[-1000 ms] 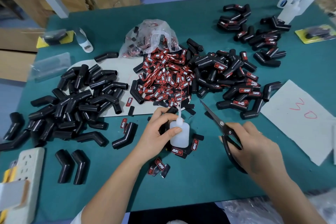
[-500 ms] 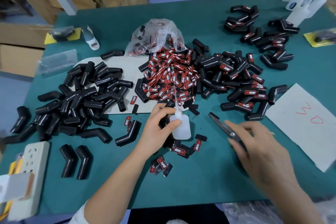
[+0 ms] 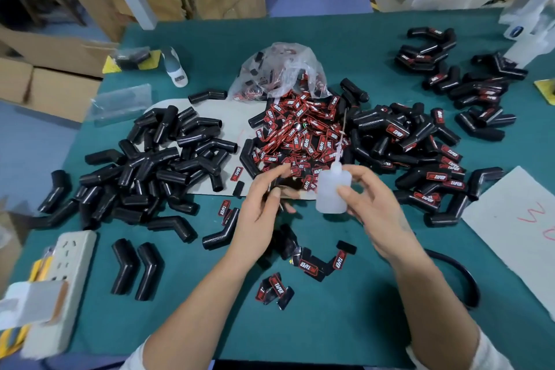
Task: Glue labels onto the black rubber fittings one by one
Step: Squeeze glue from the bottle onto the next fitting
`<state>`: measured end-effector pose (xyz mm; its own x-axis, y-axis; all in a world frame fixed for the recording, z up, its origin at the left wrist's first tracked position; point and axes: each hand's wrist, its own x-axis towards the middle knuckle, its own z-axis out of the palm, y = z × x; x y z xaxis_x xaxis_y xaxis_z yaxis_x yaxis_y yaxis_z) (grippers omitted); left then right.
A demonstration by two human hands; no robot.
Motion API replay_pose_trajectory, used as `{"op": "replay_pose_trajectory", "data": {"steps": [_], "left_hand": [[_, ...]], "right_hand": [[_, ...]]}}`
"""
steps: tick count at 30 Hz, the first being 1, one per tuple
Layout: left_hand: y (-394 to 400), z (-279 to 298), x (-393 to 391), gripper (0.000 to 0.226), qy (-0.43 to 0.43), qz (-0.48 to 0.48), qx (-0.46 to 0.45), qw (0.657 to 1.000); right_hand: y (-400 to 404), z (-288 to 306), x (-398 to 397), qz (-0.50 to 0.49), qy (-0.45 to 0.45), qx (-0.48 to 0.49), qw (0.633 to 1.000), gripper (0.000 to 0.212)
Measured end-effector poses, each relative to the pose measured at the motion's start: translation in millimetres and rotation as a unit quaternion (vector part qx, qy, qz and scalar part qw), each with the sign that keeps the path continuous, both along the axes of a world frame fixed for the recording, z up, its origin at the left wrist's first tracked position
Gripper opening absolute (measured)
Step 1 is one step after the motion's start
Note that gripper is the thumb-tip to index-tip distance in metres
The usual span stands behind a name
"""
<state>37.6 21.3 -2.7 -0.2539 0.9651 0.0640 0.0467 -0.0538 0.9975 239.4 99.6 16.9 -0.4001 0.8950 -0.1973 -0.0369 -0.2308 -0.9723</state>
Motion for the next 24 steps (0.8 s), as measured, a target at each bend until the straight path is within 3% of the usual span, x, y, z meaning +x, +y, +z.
{"op": "replay_pose_trajectory", "data": {"steps": [2,4,9,12,17,24], "left_hand": [[2,-2,-3,0.041,-0.020,0.021,-0.014,0.999],[2,-5,-7,0.036,-0.010,0.046,-0.030,0.998],[2,-11,-16,0.033,0.032,0.044,-0.031,0.998],[2,-11,-15,0.032,-0.018,0.038,-0.028,0.999],[2,-11,-15,0.031,-0.115,0.001,-0.049,0.992],[1,-10,-19,0.033,-0.158,0.006,-0.018,0.987]], "right_hand": [[1,4,8,-0.031,0.069,-0.035,0.997,0.022],[1,10,12,-0.053,0.116,-0.051,0.991,0.031],[0,11,15,-0.116,0.114,-0.065,0.985,0.035],[-2,11,17,-0.131,0.135,-0.060,0.980,0.031],[-3,9,21,-0.108,0.139,-0.047,0.983,0.030],[-2,12,24,-0.020,0.119,-0.049,0.991,0.043]]}}
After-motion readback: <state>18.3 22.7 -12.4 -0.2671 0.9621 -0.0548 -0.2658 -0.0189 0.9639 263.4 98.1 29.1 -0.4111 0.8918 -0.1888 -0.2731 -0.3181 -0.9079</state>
